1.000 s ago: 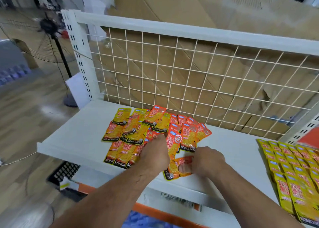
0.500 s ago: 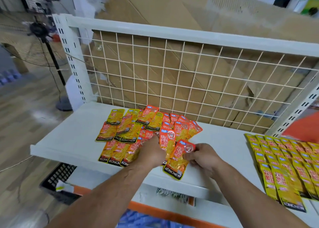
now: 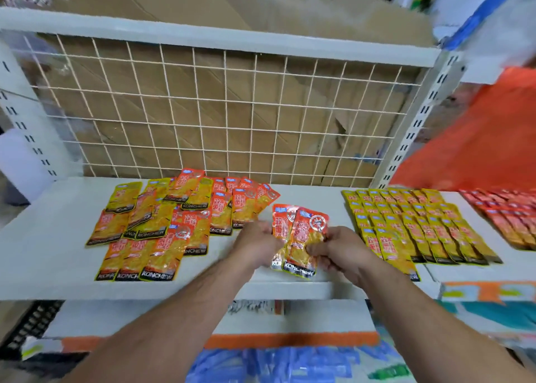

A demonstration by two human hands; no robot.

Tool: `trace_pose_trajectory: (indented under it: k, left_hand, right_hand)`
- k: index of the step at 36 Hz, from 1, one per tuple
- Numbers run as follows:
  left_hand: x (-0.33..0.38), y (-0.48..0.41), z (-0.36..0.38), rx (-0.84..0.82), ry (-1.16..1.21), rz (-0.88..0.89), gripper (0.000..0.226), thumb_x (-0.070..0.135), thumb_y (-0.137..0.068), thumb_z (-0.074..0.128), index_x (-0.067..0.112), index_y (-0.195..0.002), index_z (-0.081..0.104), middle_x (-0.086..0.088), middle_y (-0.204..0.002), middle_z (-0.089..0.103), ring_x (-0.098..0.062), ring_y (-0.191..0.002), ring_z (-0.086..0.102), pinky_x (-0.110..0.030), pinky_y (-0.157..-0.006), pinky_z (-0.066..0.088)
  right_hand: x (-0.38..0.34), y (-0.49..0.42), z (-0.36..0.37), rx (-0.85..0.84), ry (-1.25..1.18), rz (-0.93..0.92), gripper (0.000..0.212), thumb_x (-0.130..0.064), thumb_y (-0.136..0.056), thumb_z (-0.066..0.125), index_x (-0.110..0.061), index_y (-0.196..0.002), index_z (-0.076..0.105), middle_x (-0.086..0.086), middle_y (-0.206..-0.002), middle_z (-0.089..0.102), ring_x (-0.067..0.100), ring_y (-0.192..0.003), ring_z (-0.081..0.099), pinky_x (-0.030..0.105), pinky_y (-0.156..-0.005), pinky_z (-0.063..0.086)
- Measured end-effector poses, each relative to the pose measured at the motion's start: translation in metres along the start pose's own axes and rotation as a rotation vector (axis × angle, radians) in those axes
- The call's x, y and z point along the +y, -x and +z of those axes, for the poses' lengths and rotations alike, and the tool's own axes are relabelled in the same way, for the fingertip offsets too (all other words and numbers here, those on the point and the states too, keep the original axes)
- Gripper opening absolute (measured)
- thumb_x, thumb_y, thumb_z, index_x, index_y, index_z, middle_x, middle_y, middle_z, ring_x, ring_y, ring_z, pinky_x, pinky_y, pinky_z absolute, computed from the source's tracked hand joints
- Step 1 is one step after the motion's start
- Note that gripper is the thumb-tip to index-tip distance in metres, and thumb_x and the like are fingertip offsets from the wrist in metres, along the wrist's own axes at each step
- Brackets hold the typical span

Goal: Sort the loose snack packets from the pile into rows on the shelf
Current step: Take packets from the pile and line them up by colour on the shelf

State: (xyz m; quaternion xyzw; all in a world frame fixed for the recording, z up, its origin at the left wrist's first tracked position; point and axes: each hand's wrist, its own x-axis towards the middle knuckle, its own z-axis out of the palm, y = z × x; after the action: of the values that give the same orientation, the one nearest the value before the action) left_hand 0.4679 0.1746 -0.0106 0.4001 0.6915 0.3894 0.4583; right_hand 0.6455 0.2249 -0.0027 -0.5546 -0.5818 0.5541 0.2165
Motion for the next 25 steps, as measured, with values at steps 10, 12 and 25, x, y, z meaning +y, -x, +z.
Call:
trace_pose_trajectory:
  k: [10, 12, 25]
  left_hand:
    - [0.039, 0.048, 0.116, -0.172, -0.008, 0.054, 0.021, -0.005, -0.08, 0.063, 0.014, -0.072, 0.069, 0.0, -0.063, 0.067, -0.013, -0.05, 0.06, -0.022, -0.048, 0.044]
    - [0.044, 0.06, 0.145, -0.191, -0.013, 0.059, 0.02, -0.006, -0.078, 0.064, 0.012, -0.072, 0.068, -0.001, -0.064, 0.066, -0.015, -0.053, 0.06, -0.026, -0.052, 0.046]
    - [0.068, 0.118, 0.329, -0.301, -0.065, 0.084, 0.012, 0.002, -0.077, 0.072, 0.011, -0.073, 0.066, -0.003, -0.068, 0.066, -0.018, -0.06, 0.056, -0.026, -0.052, 0.042]
  right_hand:
    - [0.064, 0.069, -0.105, 0.163, -0.184, -0.024, 0.019, 0.0, -0.085, 0.07, -0.009, -0.076, 0.056, 0.01, -0.047, 0.046, 0.016, -0.033, 0.034, 0.018, -0.036, 0.024]
    - [0.078, 0.086, -0.129, 0.2, -0.196, -0.018, 0.022, 0.0, -0.086, 0.07, -0.009, -0.071, 0.055, 0.009, -0.044, 0.045, 0.015, -0.031, 0.032, 0.017, -0.036, 0.022]
    - [0.169, 0.187, -0.282, 0.418, -0.169, 0.032, 0.029, -0.014, -0.082, 0.078, -0.01, -0.073, 0.051, 0.016, -0.059, 0.049, 0.016, -0.04, 0.033, 0.019, -0.039, 0.026]
